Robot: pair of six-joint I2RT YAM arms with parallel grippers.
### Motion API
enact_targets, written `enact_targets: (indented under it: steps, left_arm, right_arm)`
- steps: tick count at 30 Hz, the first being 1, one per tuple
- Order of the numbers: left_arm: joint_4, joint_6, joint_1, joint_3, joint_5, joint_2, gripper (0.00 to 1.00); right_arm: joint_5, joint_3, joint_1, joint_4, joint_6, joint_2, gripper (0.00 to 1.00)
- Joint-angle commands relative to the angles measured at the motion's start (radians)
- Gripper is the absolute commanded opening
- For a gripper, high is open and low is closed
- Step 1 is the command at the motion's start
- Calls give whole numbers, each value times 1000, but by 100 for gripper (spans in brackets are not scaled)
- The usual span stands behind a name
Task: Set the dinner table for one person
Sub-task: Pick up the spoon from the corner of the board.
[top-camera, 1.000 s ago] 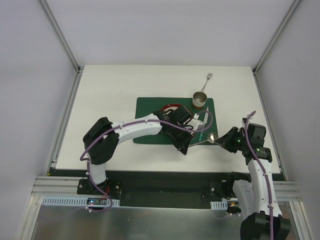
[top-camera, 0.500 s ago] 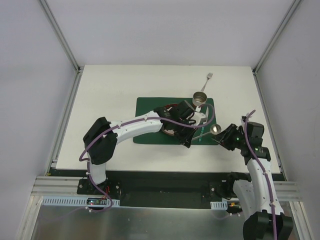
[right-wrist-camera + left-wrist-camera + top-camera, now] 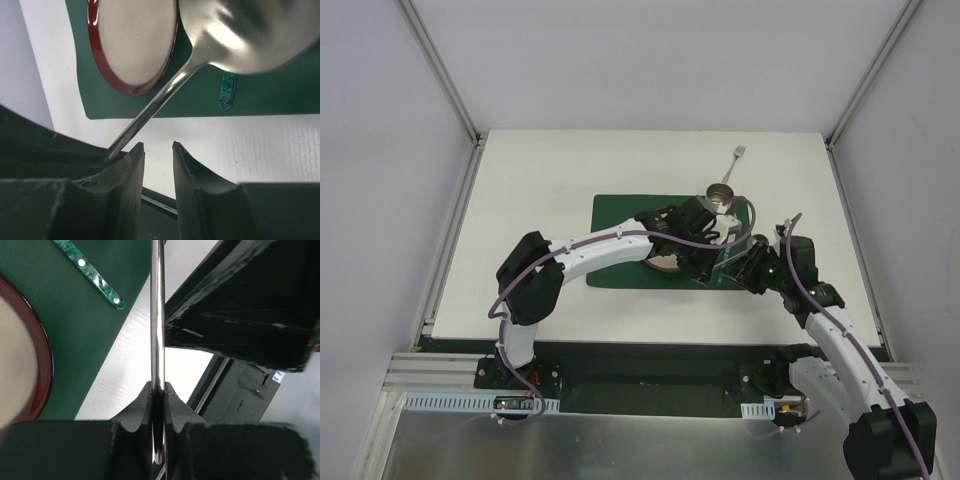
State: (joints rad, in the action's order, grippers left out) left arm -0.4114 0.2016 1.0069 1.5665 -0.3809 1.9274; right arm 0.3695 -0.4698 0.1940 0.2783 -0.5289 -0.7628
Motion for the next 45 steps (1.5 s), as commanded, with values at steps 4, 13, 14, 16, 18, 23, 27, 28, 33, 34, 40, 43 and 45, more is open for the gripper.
enact_targets:
  steps: [4,13,14,16,18,23,27,28,33,34,40,43,45]
  left_arm:
    - [95,22,1,29,28,-15,0]
    - [146,16,-4,-3,46,-21,0]
    - [149,18,-7,-5,45,-22,0]
    - [154,18,-11,-6,45,-22,0]
    - [163,16,-14,-10,43,-22,0]
    - [177,24,-22,-3,31,-8,0]
    - [180,25,-27,0,33,-5,0]
    - [180,25,-27,0,33,-7,0]
    - [186,28,-30,-5,33,-18,0]
    - [184,30,-31,-5,34,-19,0]
    - [194,38,-30,-6,27,-22,0]
    - [197,35,-31,-8,27,-24,0]
    - [198,33,-33,-6,27,-22,0]
  right_arm:
    - [-96,-93,56,-100,-33,-79,31]
    - [-148,-224,58,8,47,-89,30]
    - [-155,-234,56,21,50,-83,31]
    - [-153,-245,58,38,56,-70,30]
    - [-155,-244,58,45,53,-63,30]
    - [-172,-222,58,26,47,-66,30]
    - [-141,-213,58,-2,35,-99,29]
    - [-144,-210,58,-5,35,-96,29]
    - [-155,-202,58,-27,30,-101,29]
    - [-153,-204,58,-28,29,-108,29]
    - [-149,-201,61,-54,20,-144,28]
    - [-149,-194,65,-67,17,-158,29]
    - [-155,-190,67,-79,15,-170,29]
